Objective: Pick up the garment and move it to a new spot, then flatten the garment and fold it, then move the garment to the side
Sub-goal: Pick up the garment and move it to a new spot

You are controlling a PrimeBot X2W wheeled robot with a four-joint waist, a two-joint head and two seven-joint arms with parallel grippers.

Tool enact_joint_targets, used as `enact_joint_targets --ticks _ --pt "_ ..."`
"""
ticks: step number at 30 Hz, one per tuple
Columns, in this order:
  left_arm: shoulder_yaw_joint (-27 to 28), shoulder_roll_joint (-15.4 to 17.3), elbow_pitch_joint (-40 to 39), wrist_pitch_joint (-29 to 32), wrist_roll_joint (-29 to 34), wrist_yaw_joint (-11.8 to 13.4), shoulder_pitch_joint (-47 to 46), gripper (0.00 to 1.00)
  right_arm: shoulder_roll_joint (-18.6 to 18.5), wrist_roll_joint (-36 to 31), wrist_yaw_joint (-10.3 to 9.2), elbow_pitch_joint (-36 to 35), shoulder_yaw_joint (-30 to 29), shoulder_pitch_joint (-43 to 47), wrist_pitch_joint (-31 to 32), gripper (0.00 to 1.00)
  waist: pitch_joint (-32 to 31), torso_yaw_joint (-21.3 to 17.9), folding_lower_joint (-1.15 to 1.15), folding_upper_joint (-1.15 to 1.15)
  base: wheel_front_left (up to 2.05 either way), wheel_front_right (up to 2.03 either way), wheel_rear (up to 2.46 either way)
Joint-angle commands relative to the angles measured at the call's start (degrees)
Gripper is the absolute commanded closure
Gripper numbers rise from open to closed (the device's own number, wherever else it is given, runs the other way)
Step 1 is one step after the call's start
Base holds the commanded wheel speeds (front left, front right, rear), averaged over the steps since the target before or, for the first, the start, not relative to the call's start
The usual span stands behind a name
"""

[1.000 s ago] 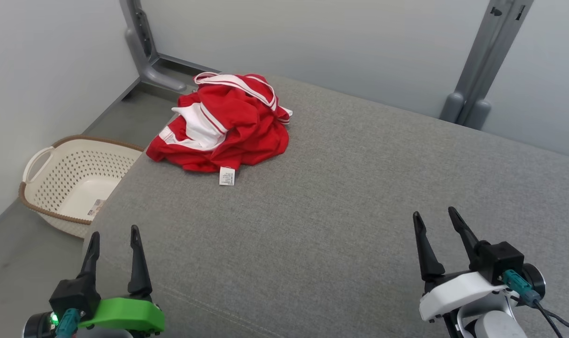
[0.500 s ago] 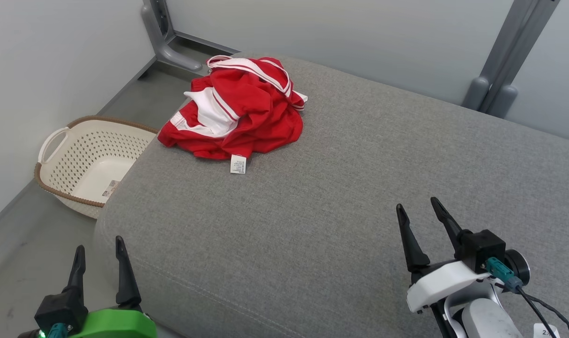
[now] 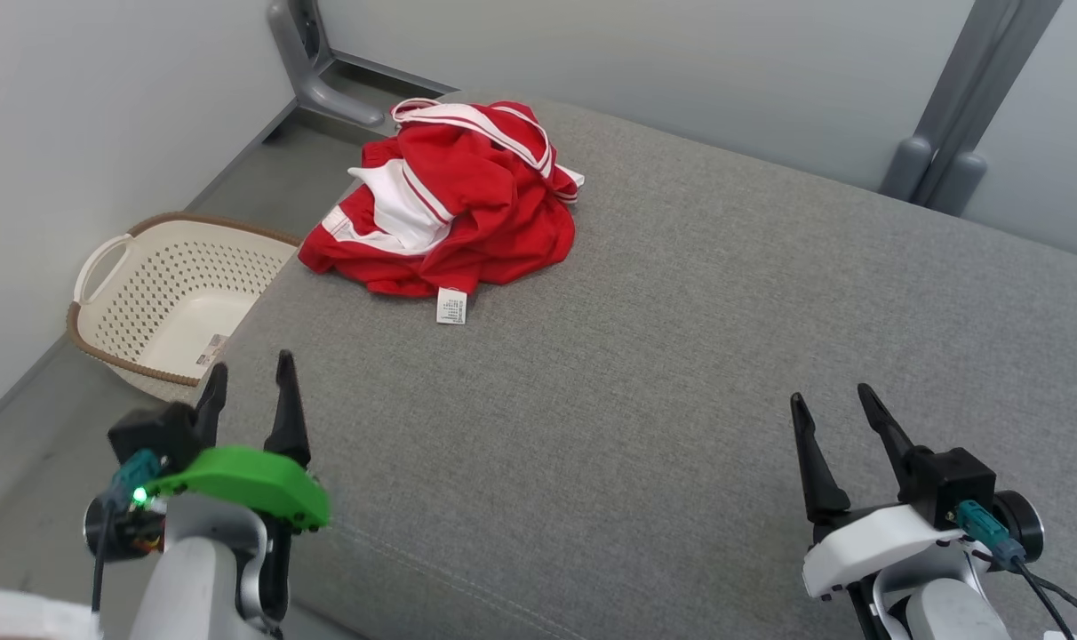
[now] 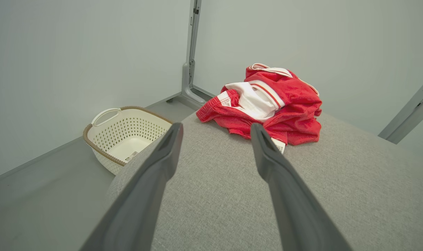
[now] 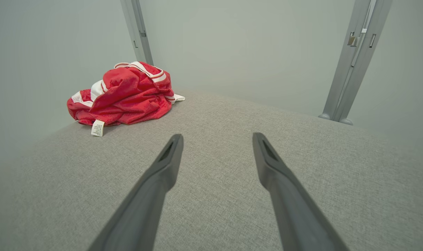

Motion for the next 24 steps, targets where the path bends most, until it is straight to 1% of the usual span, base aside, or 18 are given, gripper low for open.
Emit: enact_joint_targets --ticks 1,3,8,11,15,19,21,24 --pt "-0.69 0.08 2.13 1.1 -0.98 -0.69 -3.37 0.0 -0.29 -0.75 0.01 -0.6 -0.78 1.08 0.13 0.0 0.92 -0.24 0.0 0.0 0.0 0.0 0.0" --pt "-1.03 -0.01 5.94 2.6 -2.44 -1.4 -7.59 0.0 -0.26 -1.2 0.01 -1.7 -1.22 1.46 0.67 0.0 1.94 -1.16 0.0 0.0 0.0 0.0 0.0" --pt "0.57 -0.3 15.14 5.16 -7.54 -2.41 -18.06 0.0 -0.36 -3.37 0.0 -5.06 -0.32 0.02 3.0 0.0 6.75 -6.97 0.0 0.0 0.0 0.0 0.0" --pt "2.63 0.3 19.94 6.56 -10.59 -2.84 -23.41 0.0 -0.29 -4.44 0.0 -6.78 0.41 -0.81 4.26 0.0 9.22 -10.6 0.0 0.0 0.0 0.0 0.0" --pt "5.71 2.1 25.19 7.76 -14.4 -3.34 -29.87 0.0 -0.29 -5.57 0.0 -8.88 1.67 -1.28 5.65 0.0 12.16 -15.68 0.0 0.0 0.0 0.0 0.0" --pt "7.21 4.58 29.78 9.66 -16.09 -3.31 -35.01 0.0 -0.27 -6.7 0.0 -11.57 2.55 -1.72 6.9 0.0 15.13 -19.83 0.0 0.0 0.0 0.0 0.0" --pt "7.66 5.78 31.62 10.21 -16.48 -3.03 -37.15 0.0 -0.26 -7.13 0.0 -12.79 2.61 -1.99 7.42 0.0 16.81 -21.5 0.0 0.0 0.0 0.0 0.0" --pt "8.5 7.57 34.31 10.57 -17.11 -1.96 -39.87 0.0 -0.25 -7.63 0.0 -14.51 3.17 -2.46 8.17 0.0 19.62 -23.83 0.0 0.0 0.0 0.0 0.0"
